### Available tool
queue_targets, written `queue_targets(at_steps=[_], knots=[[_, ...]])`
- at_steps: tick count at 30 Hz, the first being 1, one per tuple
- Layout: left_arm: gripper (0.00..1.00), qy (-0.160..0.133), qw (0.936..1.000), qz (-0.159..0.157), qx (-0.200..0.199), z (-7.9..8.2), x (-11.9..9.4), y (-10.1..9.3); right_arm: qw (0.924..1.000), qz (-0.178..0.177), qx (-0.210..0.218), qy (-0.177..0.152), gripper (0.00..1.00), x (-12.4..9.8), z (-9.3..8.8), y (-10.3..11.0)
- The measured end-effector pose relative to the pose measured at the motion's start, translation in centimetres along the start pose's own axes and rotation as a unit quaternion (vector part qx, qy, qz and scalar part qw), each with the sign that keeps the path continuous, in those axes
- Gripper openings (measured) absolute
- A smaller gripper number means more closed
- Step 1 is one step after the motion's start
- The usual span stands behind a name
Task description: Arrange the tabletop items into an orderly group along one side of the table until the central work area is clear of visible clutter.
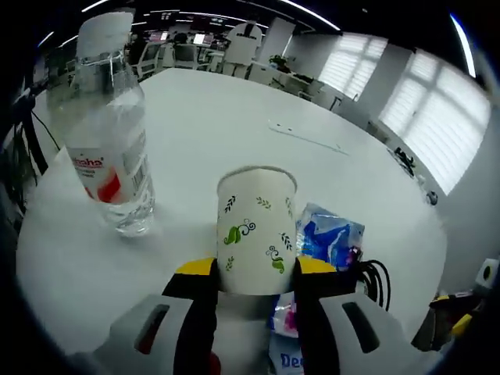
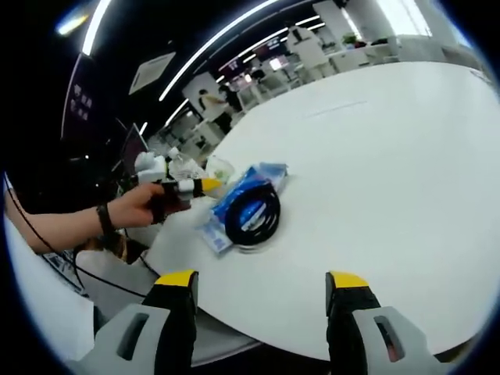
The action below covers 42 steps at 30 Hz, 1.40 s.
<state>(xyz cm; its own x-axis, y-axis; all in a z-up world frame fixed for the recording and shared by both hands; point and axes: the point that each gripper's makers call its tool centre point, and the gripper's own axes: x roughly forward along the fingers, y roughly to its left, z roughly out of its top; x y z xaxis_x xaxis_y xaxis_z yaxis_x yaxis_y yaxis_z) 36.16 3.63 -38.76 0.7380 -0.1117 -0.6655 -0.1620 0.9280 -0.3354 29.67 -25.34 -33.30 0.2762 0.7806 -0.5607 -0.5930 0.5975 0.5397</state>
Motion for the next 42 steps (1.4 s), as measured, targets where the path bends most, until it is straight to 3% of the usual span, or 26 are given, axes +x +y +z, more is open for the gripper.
queue_targets(at_steps=[3,8,9,14,20,27,34,42], knots=[[0.37,-0.002,1.0,-0.002,-0.008,-1.2,-1.2,-0.4,1.0,0.005,-0.002,0.002,0.67,0.3,-0.1,0.4],[0.37,0.0,0.9998,-0.01,0.02,-3.4,-4.5,-1.9,0.9999,0.013,-0.009,0.004,0.67,0.6,-0.1,1.0],[0.37,-0.001,0.9997,-0.01,0.021,-2.8,-4.3,-1.4,0.9999,0.014,-0.009,0.003,0.67,0.6,-0.1,1.1],[0.37,-0.007,0.9988,-0.014,0.045,-4.3,-7.0,-2.3,0.9996,0.022,-0.018,0.007,0.66,1.1,-0.2,1.7],[0.37,-0.033,0.9967,-0.022,0.07,-3.6,-9.5,-2.7,0.999,0.032,-0.029,0.013,0.66,1.8,-0.4,2.9],[0.37,-0.047,0.9945,-0.036,0.087,-4.8,-11.5,-4.0,0.9978,0.048,-0.042,0.019,0.66,2.6,-0.6,4.6],[0.37,-0.031,0.9905,-0.062,0.119,-7.3,-12.7,-6.2,0.9967,0.059,-0.051,0.021,0.66,3.1,-0.4,6.0],[0.37,-0.018,0.9868,-0.081,0.139,-9.0,-13.3,-7.1,0.9956,0.07,-0.057,0.026,0.66,3.5,-0.7,7.3]])
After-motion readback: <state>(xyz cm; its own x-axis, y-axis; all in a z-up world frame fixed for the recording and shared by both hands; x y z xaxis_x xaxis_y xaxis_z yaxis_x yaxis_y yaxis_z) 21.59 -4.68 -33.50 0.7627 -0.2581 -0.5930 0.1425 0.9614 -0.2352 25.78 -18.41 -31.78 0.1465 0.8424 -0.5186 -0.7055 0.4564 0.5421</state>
